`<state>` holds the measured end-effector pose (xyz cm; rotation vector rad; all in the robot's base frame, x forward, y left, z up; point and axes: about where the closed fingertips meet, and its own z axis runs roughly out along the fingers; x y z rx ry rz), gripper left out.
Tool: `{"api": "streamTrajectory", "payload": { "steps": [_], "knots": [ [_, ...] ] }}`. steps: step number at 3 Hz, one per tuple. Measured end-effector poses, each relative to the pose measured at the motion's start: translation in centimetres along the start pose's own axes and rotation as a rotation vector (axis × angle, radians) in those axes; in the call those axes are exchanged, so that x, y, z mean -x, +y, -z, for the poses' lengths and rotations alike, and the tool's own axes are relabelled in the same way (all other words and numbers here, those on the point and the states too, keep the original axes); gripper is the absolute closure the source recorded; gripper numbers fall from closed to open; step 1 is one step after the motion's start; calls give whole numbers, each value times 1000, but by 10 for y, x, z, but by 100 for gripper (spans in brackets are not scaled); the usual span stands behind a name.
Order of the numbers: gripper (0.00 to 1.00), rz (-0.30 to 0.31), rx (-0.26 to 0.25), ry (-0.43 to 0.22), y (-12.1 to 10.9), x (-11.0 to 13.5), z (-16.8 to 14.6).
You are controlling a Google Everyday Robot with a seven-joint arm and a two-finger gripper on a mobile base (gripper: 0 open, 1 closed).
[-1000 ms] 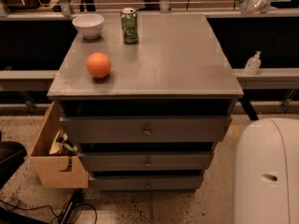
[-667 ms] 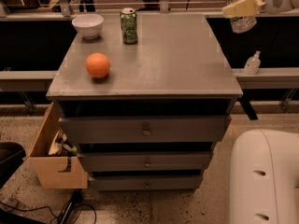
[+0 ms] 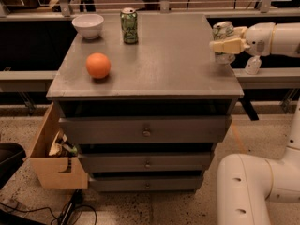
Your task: Place 7up can upright
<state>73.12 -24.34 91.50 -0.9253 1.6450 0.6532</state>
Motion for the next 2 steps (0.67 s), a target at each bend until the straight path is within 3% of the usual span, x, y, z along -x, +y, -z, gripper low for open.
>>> {"api": "streamTrajectory", "payload": {
  "steps": [1,2],
  "knots": [
    [100,-21,49,-80,18,-43,-16],
    [100,-20,50,-82,19,-38,-15]
  ]
}}
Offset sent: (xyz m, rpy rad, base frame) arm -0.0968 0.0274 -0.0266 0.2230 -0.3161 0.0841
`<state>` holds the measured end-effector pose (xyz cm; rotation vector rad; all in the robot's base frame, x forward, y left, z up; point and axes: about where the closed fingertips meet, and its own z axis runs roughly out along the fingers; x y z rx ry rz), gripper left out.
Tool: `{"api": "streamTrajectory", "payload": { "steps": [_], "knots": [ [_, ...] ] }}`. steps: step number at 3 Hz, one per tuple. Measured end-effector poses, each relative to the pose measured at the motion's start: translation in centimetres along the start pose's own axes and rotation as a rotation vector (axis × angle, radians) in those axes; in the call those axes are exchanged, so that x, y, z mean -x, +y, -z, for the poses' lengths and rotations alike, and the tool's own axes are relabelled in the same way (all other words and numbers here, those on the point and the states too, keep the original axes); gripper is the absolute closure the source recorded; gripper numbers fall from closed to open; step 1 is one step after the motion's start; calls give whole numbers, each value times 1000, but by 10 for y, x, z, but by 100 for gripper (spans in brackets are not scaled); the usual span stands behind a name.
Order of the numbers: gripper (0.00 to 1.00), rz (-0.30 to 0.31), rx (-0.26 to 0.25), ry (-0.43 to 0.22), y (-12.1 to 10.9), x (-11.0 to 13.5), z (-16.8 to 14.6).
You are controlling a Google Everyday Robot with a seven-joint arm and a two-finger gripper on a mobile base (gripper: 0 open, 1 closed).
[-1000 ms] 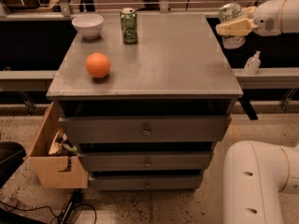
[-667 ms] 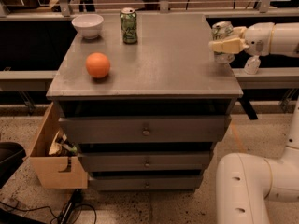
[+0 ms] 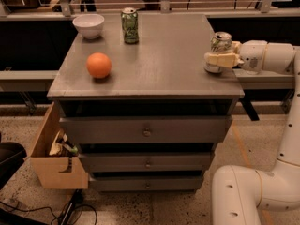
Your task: Place 7up can upright
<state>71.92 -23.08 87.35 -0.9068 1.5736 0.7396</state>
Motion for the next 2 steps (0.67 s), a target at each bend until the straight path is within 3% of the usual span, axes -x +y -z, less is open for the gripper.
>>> {"api": "streamTrajectory", "payload": {
  "steps": [1,2],
  "knots": [
    [100,0,0,0,0,1,0],
    [82,-1,3,0,0,0,-4]
  ]
}}
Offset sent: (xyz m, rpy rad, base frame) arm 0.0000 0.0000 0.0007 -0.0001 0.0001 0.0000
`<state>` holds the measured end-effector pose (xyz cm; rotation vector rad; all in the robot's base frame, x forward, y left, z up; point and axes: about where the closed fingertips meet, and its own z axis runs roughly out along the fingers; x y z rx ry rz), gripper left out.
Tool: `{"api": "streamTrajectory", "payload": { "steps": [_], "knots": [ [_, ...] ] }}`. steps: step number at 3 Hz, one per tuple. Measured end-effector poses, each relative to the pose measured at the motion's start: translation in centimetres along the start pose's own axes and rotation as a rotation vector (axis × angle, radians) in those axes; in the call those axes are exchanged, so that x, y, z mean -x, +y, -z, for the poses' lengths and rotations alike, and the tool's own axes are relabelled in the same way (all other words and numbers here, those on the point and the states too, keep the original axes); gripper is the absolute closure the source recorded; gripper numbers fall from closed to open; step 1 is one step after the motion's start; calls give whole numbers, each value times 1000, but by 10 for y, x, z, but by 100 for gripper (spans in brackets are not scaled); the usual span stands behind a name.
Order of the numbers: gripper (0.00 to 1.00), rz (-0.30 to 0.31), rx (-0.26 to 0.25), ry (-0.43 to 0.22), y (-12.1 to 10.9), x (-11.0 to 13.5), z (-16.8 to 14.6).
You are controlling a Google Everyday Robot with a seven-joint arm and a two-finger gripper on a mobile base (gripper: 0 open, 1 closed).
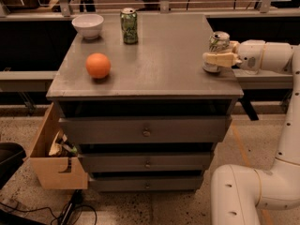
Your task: Place 7up can upright
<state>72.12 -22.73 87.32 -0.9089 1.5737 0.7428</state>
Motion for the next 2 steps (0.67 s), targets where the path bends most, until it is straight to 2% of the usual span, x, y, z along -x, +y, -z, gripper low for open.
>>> {"api": "streamTrajectory", "payload": {
  "steps": [2],
  "knots": [
    [36,-1,3,0,0,0,-4]
  ]
}}
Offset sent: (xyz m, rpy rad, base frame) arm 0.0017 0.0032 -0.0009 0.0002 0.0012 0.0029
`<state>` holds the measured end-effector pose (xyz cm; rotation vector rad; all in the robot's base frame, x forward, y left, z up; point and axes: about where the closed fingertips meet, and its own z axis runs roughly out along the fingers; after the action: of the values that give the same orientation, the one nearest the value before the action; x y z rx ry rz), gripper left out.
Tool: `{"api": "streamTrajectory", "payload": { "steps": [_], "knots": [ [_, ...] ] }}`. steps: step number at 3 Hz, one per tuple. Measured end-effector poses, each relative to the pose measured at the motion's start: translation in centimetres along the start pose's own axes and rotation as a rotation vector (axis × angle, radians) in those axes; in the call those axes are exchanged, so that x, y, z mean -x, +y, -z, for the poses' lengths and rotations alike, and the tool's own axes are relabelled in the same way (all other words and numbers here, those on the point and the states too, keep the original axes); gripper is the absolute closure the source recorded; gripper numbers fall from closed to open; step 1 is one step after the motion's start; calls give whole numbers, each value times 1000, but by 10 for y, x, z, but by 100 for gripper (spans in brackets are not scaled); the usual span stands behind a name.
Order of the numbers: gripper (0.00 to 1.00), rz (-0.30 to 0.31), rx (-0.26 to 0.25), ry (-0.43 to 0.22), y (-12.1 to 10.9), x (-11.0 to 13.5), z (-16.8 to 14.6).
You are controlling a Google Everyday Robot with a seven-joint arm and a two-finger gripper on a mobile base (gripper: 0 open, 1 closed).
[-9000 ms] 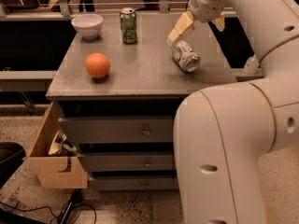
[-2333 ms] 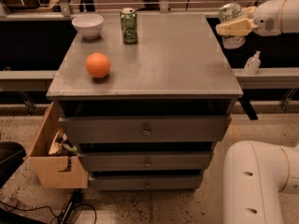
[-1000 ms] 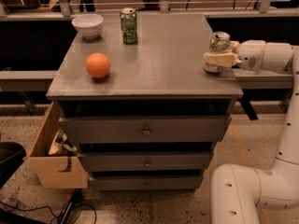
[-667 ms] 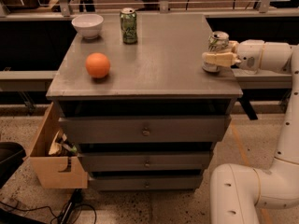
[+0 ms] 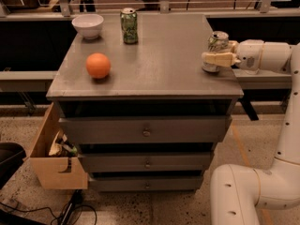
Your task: Place 7up can upright
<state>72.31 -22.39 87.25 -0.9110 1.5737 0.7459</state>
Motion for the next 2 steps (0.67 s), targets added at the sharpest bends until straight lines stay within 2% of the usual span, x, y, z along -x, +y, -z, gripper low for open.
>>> {"api": "streamTrajectory", "payload": {
  "steps": [1,2],
  "knots": [
    [13,0,0,0,0,0,0],
    [0,-1,3,0,0,0,-4]
  ]
}}
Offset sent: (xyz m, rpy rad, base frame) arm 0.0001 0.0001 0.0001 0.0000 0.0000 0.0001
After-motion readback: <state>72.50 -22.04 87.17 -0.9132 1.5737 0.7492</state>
